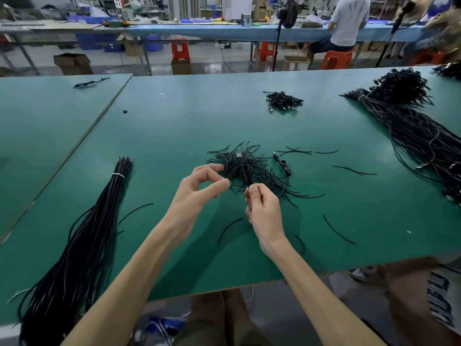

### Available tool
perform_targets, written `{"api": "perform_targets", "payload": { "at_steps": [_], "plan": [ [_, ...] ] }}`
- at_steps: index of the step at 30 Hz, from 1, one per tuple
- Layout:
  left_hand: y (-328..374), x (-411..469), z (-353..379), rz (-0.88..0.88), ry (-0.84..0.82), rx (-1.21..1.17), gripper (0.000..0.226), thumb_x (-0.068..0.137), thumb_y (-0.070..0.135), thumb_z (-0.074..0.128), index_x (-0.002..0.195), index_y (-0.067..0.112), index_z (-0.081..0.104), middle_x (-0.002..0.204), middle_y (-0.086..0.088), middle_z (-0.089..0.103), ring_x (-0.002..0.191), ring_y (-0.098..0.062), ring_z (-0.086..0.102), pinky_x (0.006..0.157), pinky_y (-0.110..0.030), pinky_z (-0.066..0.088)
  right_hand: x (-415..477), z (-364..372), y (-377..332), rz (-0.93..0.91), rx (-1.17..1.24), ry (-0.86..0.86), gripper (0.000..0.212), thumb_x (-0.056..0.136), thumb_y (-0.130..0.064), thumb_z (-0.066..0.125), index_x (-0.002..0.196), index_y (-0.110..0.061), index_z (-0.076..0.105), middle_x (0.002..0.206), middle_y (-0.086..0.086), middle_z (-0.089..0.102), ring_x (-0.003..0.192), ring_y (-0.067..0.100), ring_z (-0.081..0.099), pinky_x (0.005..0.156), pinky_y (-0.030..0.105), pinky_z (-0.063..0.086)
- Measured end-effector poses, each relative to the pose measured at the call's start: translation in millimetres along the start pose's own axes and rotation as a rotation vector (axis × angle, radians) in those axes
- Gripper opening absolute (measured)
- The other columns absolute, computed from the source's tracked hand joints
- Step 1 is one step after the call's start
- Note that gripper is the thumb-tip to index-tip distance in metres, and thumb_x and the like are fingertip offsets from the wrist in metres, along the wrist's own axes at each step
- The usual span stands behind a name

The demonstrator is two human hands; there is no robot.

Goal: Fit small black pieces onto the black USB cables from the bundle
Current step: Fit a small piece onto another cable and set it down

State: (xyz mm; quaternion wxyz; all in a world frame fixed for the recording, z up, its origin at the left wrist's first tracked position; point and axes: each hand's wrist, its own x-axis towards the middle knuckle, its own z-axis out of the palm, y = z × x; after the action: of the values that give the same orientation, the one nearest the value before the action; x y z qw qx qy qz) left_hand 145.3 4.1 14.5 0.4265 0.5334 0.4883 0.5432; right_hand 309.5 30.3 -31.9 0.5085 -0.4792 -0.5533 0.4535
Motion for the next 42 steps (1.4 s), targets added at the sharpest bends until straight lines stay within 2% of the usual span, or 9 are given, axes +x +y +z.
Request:
{"api": "perform_targets", "payload": {
  "at_steps": [3,8,13,18,21,27,31,33,42],
  "plan": [
    [5.7,-4.3,6.8,0.024,-0.085,0.088,0.018,0.086,0.03,0.077,0.073,0.026,0.066,0.136,0.021,0.057,0.114,-0.005,0.061,0.088,-0.016,0.046,-2.4,1.0,-3.2,-0.032,-0.085,-0.049,0.032,0.111,-0.026,0.043,0.083,-0.02,0.057,0.064,-0.018,0.051,0.058,0.007,0.041,0.055,0.024,0.038],
    [1.1,-0.4,20.9,-0.047,0.059,0.176,0.026,0.085,0.024,0.077,0.065,0.031,0.063,0.128,0.006,0.058,0.121,0.0,0.052,0.097,-0.024,0.041,-6.2,1.1,-8.2,-0.061,-0.133,-0.087,0.031,0.111,-0.024,0.044,0.083,-0.018,0.057,0.062,-0.018,0.05,0.059,0.011,0.038,0.055,0.029,0.036],
    [-7.8,-0.4,26.0,-0.024,0.069,0.264,0.019,0.087,0.011,0.074,0.072,0.015,0.062,0.133,0.008,0.053,0.111,0.011,0.052,0.08,-0.006,0.04,-6.6,2.2,-10.9,-0.077,-0.14,-0.096,0.034,0.11,-0.02,0.045,0.077,-0.022,0.053,0.058,-0.02,0.05,0.061,0.009,0.038,0.058,0.023,0.034],
    [-9.1,4.0,20.8,-0.037,0.041,0.217,0.026,0.086,0.0,0.07,0.068,0.009,0.053,0.139,0.015,0.054,0.129,-0.005,0.053,0.102,-0.038,0.045,-7.4,3.9,-12.4,-0.077,-0.137,-0.145,0.038,0.11,-0.021,0.044,0.073,-0.028,0.051,0.057,-0.018,0.047,0.06,0.012,0.036,0.057,0.029,0.033],
    [-6.2,5.0,18.3,-0.014,-0.001,0.206,0.027,0.084,-0.007,0.066,0.067,0.006,0.051,0.131,0.011,0.063,0.129,-0.011,0.056,0.108,-0.046,0.045,-8.1,5.6,-12.7,-0.071,-0.138,-0.174,0.041,0.11,-0.021,0.045,0.071,-0.029,0.048,0.06,-0.016,0.046,0.062,0.013,0.035,0.059,0.03,0.033],
    [-0.9,2.9,17.0,0.038,-0.025,0.289,0.029,0.083,-0.008,0.064,0.066,0.009,0.048,0.129,0.015,0.065,0.112,-0.005,0.058,0.074,-0.019,0.038,-8.8,5.2,-12.4,-0.038,-0.091,-0.187,0.049,0.11,-0.02,0.044,0.064,-0.037,0.048,0.061,-0.014,0.043,0.062,0.014,0.033,0.059,0.037,0.032],
    [-1.3,-0.4,17.8,0.108,-0.034,0.347,0.025,0.083,-0.01,0.064,0.069,0.001,0.046,0.132,0.016,0.064,0.116,-0.006,0.059,0.07,-0.022,0.04,-9.0,4.0,-10.4,-0.024,-0.046,-0.195,0.04,0.111,-0.022,0.045,0.071,-0.027,0.049,0.061,-0.014,0.043,0.059,0.012,0.033,0.057,0.036,0.033],
    [-0.9,-1.6,18.0,0.141,-0.032,0.366,0.027,0.083,-0.01,0.064,0.069,0.003,0.045,0.132,0.017,0.064,0.124,-0.005,0.056,0.078,-0.027,0.044,-8.5,3.8,-8.9,-0.016,-0.031,-0.204,0.036,0.111,-0.023,0.046,0.075,-0.019,0.05,0.061,-0.014,0.042,0.059,0.011,0.034,0.057,0.035,0.034],
    [-3.5,-6.1,12.1,0.259,-0.131,0.393,0.019,0.08,0.002,0.06,0.071,0.007,0.045,0.143,0.019,0.058,0.139,-0.017,0.045,0.109,-0.034,0.038,-8.8,1.0,-11.1,-0.005,0.04,-0.244,0.047,0.11,-0.025,0.047,0.067,-0.039,0.058,0.059,-0.016,0.043,0.054,0.007,0.036,0.05,0.02,0.035]
  ]
}}
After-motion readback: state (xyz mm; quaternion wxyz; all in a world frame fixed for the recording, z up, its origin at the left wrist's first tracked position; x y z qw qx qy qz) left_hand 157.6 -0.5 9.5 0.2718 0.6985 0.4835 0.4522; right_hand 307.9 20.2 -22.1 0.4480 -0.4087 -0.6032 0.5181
